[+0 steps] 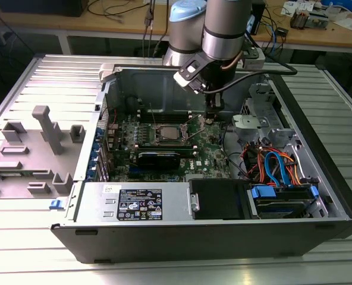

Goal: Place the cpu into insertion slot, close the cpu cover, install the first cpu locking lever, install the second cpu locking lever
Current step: 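Close the cpu cover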

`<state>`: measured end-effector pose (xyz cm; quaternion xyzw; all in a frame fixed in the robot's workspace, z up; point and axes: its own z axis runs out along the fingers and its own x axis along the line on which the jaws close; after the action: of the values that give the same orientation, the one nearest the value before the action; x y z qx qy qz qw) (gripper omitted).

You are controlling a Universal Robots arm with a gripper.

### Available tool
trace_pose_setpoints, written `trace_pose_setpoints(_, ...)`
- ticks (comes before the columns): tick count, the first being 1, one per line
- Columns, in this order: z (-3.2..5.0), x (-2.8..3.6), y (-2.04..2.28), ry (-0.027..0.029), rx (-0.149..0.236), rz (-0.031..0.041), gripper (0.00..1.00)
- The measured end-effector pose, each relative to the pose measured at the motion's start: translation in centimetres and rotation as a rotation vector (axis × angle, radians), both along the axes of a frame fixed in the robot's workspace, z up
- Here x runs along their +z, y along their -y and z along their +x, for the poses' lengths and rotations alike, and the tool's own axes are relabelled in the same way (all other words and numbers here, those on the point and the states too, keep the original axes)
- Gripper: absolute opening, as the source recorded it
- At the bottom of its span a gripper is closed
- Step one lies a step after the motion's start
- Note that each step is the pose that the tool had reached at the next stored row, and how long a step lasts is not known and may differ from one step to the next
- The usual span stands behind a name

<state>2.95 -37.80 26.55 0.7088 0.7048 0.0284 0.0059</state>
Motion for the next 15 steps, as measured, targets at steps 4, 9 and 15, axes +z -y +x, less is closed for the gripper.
trace_pose_setpoints(4,0.39,-0.54,-0.1,-0.0018,0.009,-0.0002,0.11)
trace_pose_setpoints(9,0.47,-1.91,-0.15,-0.0071,0.02,-0.0002,0.11)
trace_pose_setpoints(15,0.32,-2.01,-0.15,-0.0151,0.024,0.0,0.11)
